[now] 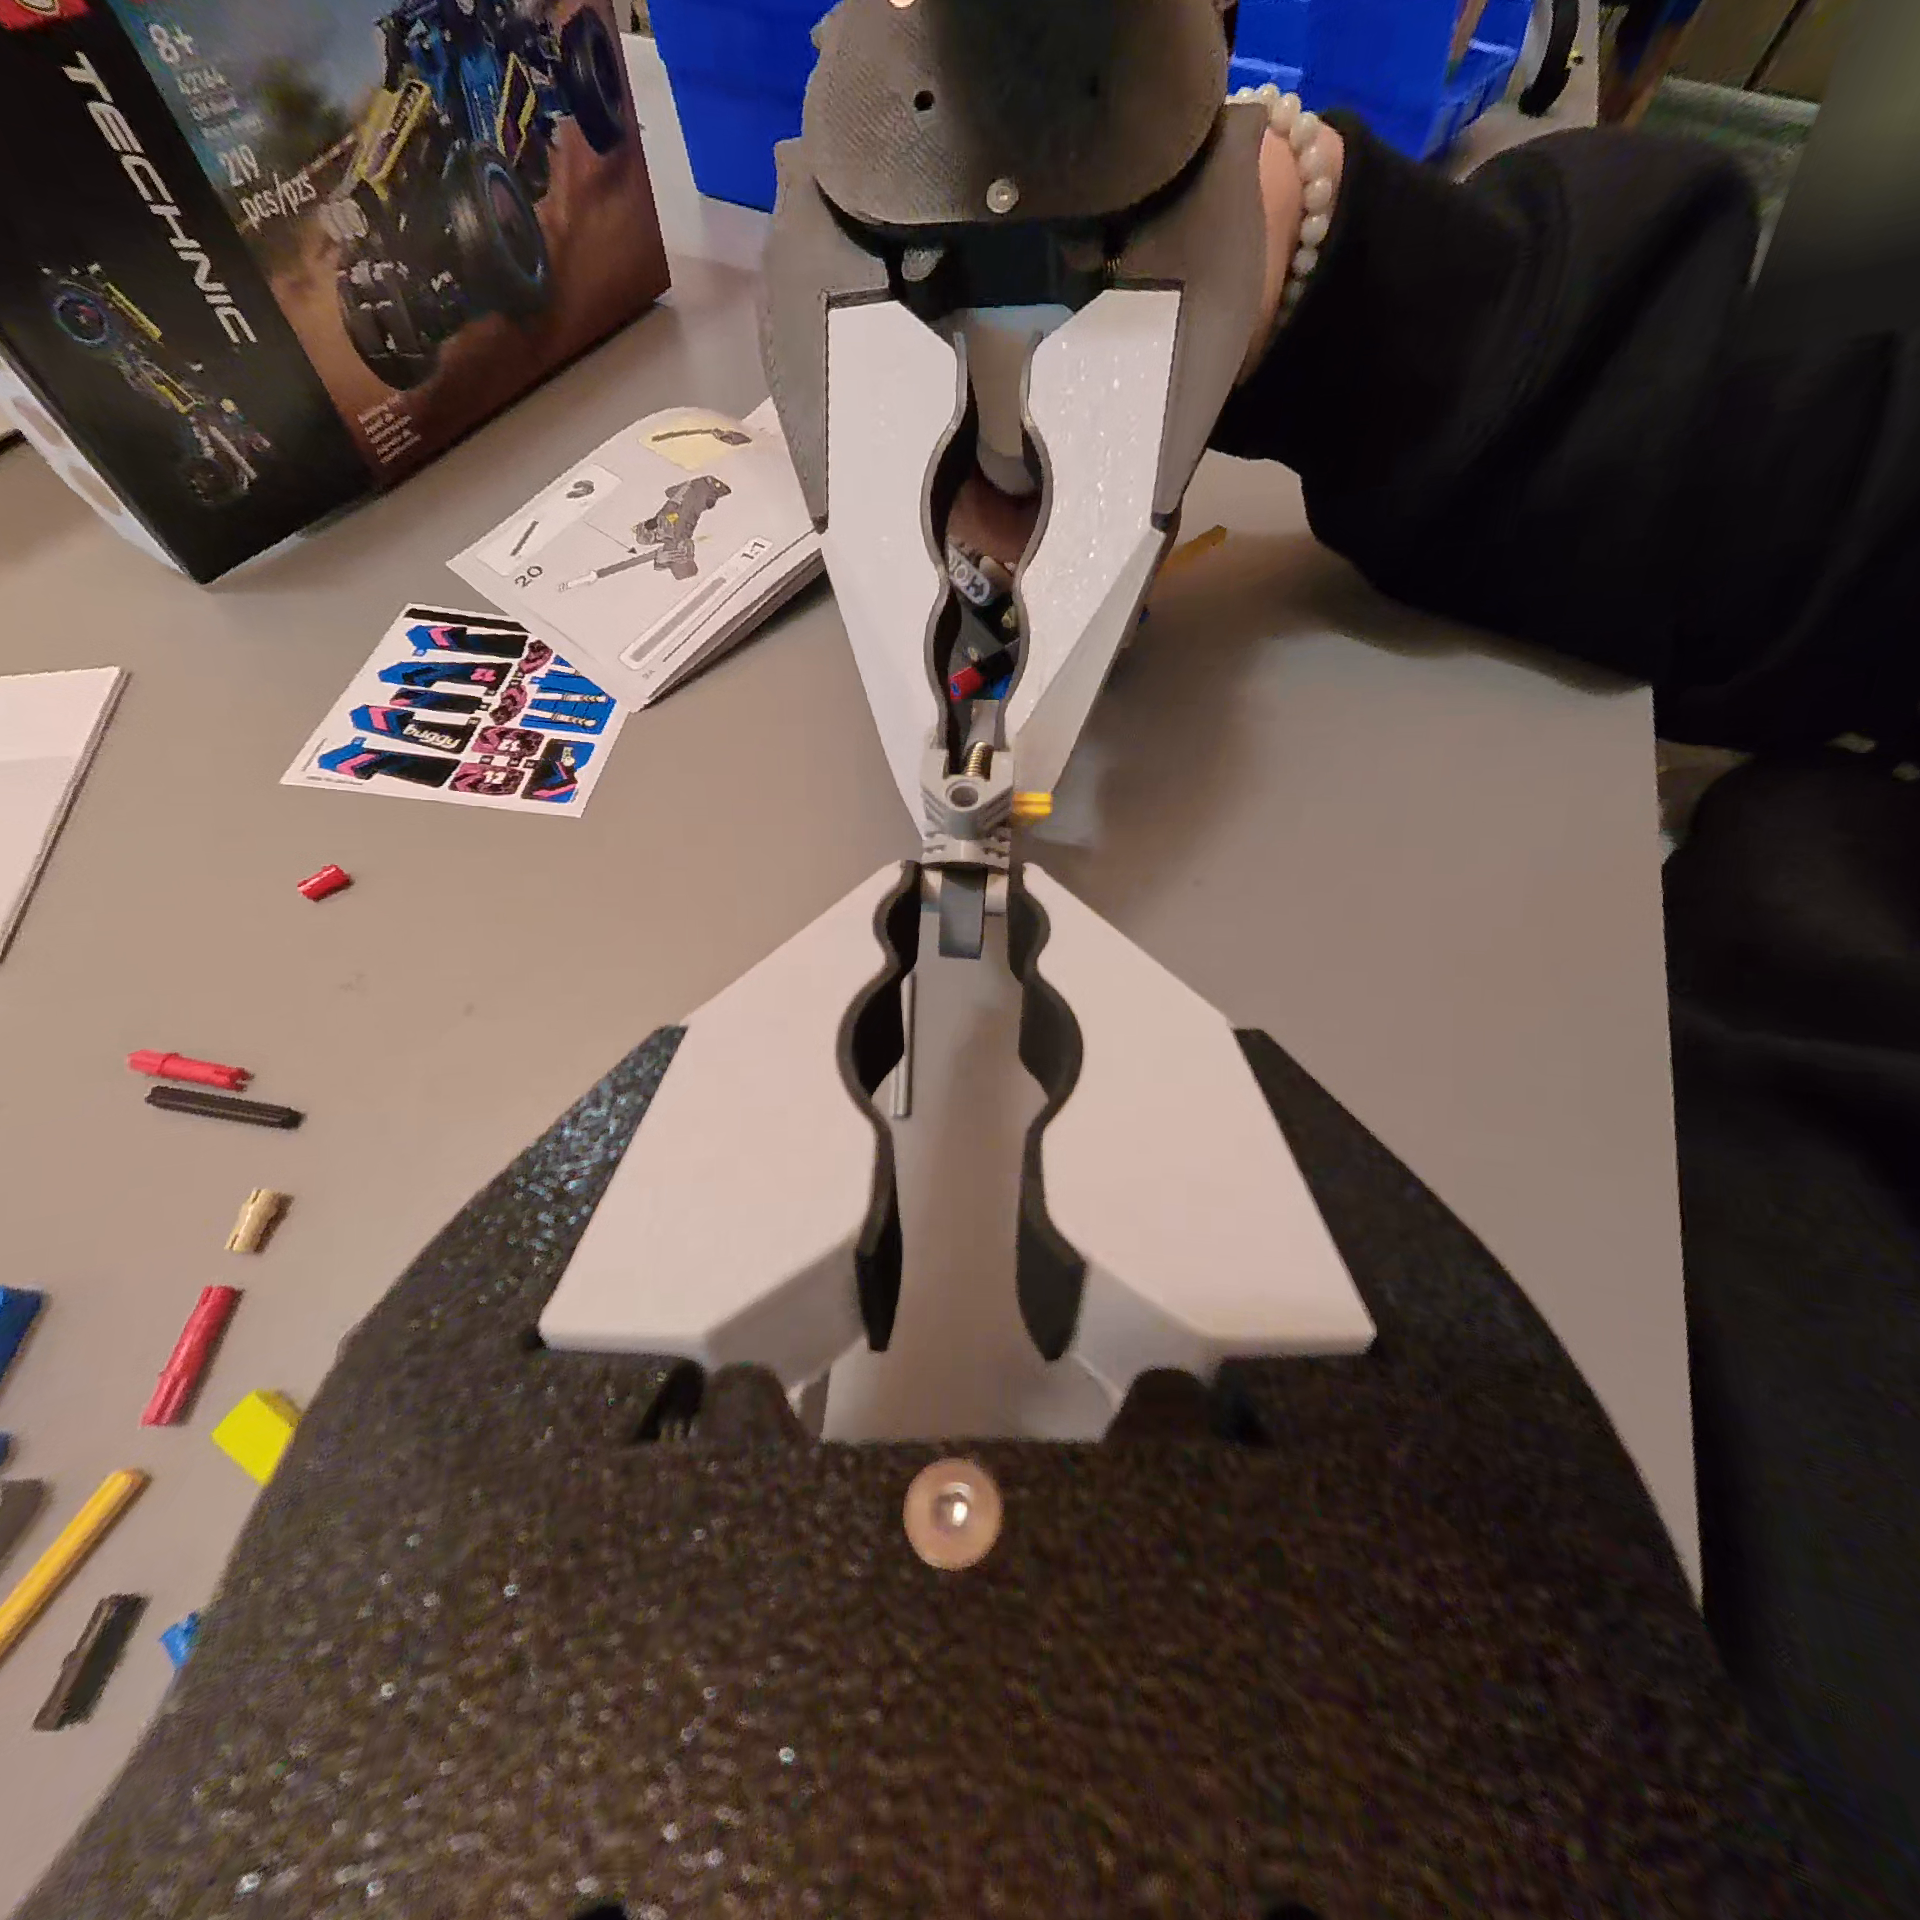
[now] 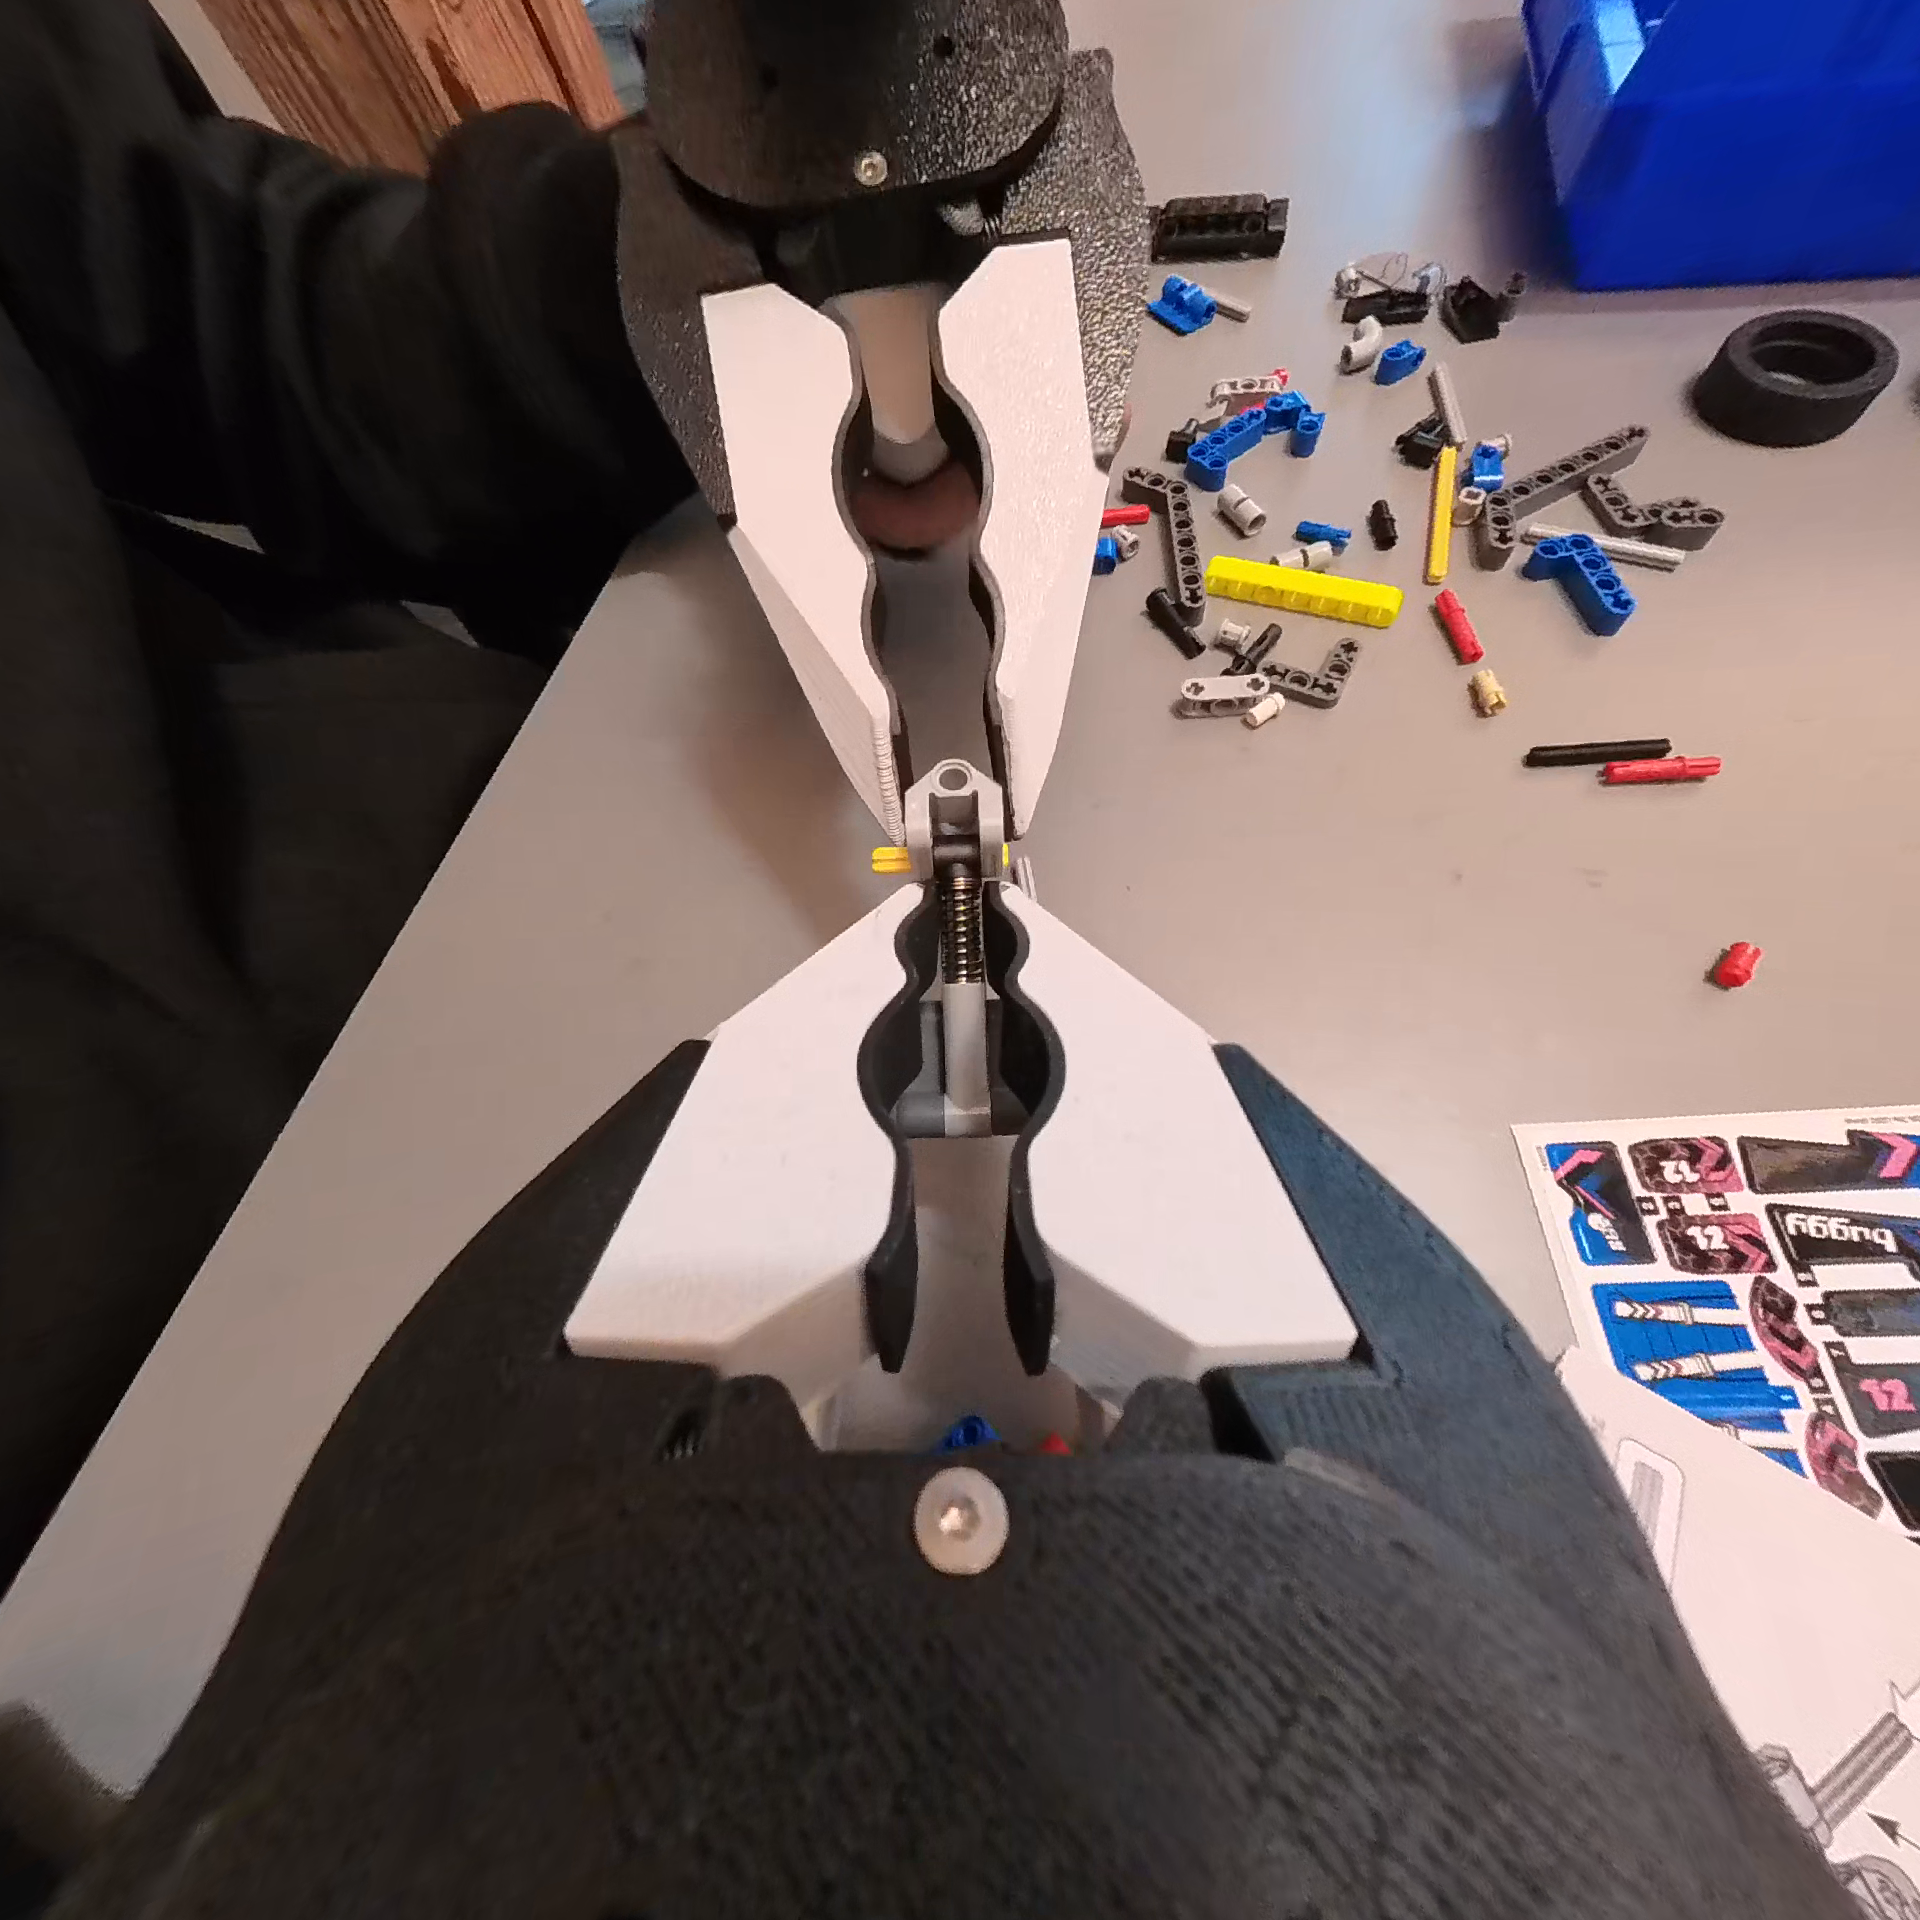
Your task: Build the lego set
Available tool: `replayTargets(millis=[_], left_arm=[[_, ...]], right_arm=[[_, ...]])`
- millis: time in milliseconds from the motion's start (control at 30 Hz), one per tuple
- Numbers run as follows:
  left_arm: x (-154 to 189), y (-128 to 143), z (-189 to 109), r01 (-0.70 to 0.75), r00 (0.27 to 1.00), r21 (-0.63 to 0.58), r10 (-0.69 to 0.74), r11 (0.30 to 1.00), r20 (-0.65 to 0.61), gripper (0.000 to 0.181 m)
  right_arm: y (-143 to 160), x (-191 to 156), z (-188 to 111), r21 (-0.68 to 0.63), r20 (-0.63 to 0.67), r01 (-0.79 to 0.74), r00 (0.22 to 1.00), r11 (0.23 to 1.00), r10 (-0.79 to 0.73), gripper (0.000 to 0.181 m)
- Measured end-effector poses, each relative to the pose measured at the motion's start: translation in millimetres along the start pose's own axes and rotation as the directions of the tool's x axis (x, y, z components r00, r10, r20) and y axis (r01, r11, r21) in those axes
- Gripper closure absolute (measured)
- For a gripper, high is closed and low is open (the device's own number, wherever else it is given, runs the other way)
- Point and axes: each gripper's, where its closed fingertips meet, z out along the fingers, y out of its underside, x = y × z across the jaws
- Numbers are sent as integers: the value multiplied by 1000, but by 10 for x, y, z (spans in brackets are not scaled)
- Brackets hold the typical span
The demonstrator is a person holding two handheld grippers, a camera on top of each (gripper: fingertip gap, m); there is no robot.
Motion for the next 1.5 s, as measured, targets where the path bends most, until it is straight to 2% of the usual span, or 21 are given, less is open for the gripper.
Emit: replayTargets(millis=[233, 433, 600, 800, 900, 1000, 1100, 1167, 1300, 1367, 1500], left_arm=[[-18, 15, -19, 43, 999, 6, -43, 999, -15, 168], [-16, 17, -35, 21, 1000, -4, -21, 1000, -18, 167], [40, 270, -39, -20, 999, -162, 15, 987, -31, 167], [125, 575, 63, -111, 993, -339, 121, 934, 7, 167], [147, 575, 104, -127, 990, -326, 141, 937, 17, 167], [139, 575, 98, -119, 991, -317, 134, 941, 25, 165], [133, 572, 95, -124, 990, -301, 139, 945, 30, 160], [146, 570, 86, -145, 987, -299, 159, 943, 23, 153], [202, 576, 50, -189, 981, -302, 194, 934, -12, 137], [226, 547, 45, -201, 979, -282, 203, 938, -20, 137], [219, 453, 16, -210, 977, -244, 214, 947, -8, 140]], right_arm=[[-38, 11, -4, 29, 23, -63, 998, 998, 62, 176], [-72, 2, -26, 60, 45, -93, 995, 994, 91, 176], [64, -50, 131, -64, 12, -29, 999, 997, 30, 176], [308, -125, 318, -237, -2, 40, 999, 971, -42, 176], [333, -157, 351, -247, 7, 55, 998, 968, -55, 171], [358, -133, 276, -272, -26, 78, 996, 959, -89, 152], [283, -131, 236, -238, -53, 118, 990, 964, -134, 144], [257, -161, 279, -223, -53, 127, 988, 967, -142, 146], [414, -88, 249, -326, -107, 142, 977, 935, -186, 153], [365, -79, 220, -299, -118, 157, 973, 941, -199, 167], [280, -94, 194, -262, -127, 205, 961, 943, -244, 175]])
